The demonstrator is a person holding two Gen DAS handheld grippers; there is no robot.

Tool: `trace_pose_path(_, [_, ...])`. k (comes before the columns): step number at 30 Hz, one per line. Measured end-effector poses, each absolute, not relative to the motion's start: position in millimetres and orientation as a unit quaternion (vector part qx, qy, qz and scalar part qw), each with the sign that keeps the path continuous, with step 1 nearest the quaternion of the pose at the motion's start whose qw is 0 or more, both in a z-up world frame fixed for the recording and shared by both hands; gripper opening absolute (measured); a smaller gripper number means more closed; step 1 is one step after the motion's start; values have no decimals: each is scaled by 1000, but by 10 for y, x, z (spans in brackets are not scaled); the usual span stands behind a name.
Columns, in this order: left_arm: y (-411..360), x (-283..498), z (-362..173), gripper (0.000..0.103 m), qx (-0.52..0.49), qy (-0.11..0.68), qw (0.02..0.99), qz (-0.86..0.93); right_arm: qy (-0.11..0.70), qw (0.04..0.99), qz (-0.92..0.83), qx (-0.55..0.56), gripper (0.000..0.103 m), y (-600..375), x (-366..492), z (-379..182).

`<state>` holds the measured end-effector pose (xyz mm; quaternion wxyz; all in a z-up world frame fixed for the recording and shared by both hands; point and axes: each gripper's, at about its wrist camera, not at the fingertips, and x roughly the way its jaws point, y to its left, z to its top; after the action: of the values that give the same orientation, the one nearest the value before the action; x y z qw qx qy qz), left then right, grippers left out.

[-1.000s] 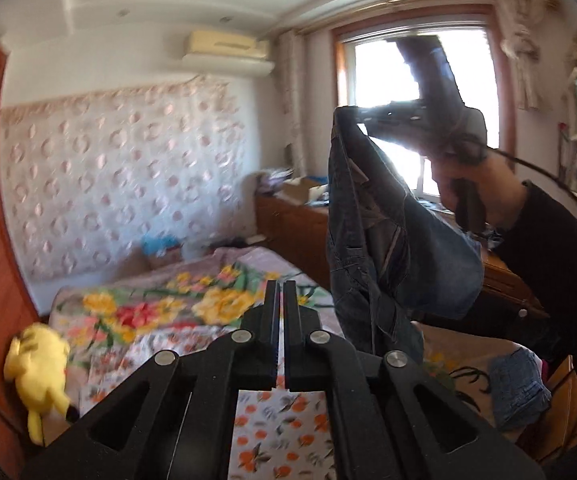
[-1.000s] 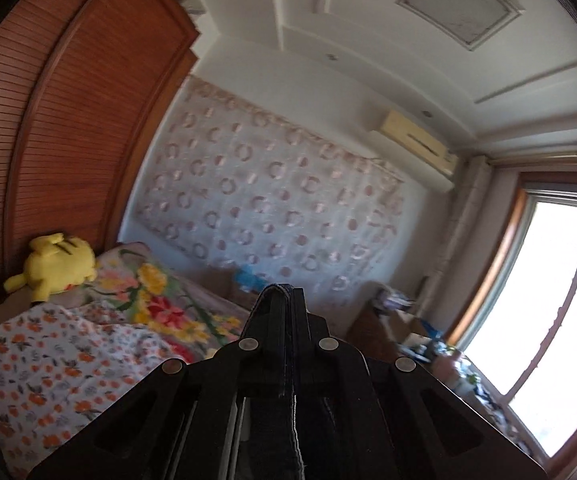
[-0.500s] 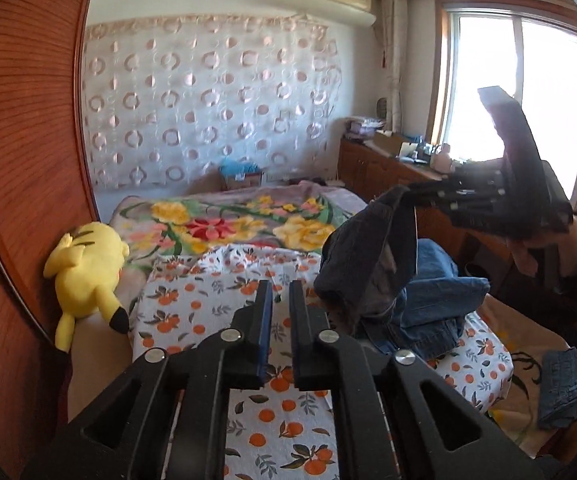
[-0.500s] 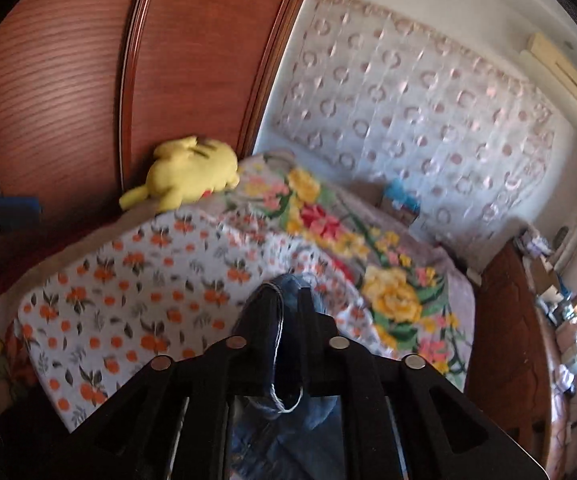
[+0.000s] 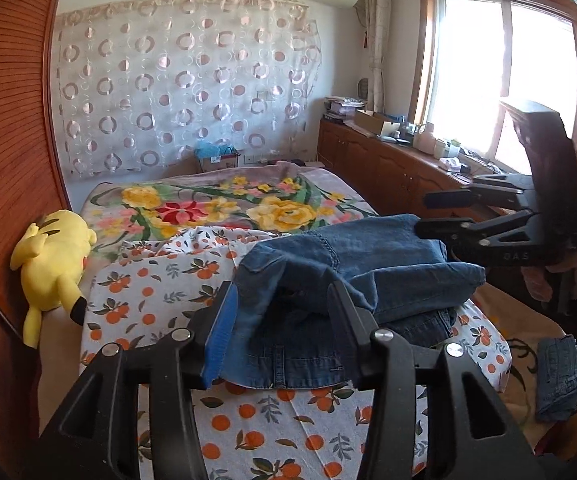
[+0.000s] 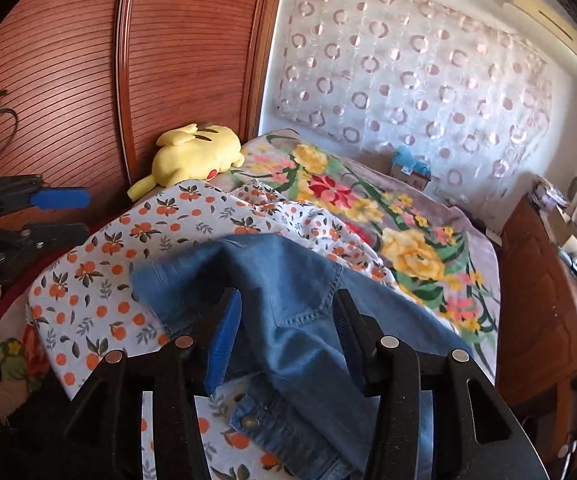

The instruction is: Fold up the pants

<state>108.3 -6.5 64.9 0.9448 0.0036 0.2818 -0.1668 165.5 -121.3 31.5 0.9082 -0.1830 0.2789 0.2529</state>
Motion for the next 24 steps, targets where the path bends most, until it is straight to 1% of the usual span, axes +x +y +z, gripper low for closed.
trace_pose_path(3, [-130,1132,552,48,4,294,941,-170,284,912,254,-152,49,-1537,1522,197])
trace_pose_path(10, [-188,1272,219,48,1,322,931,-172,323,916,213,-109,49,-2157,1144,-485])
trace_pose_path(14, [-165,1332,8,48,-2,340,926,-166,343,912,210,-83,49,-2300,994,-850])
trace_pose_path(18, [-74,1424,-197,48,-3,358,921,-154,359,907,202,-85,49,-2345,860,-1165])
trace_pose_path(24, [87,1626,-436,48,-5,385,913,-136,372,905,184,-92,49,-2343,934,-1459])
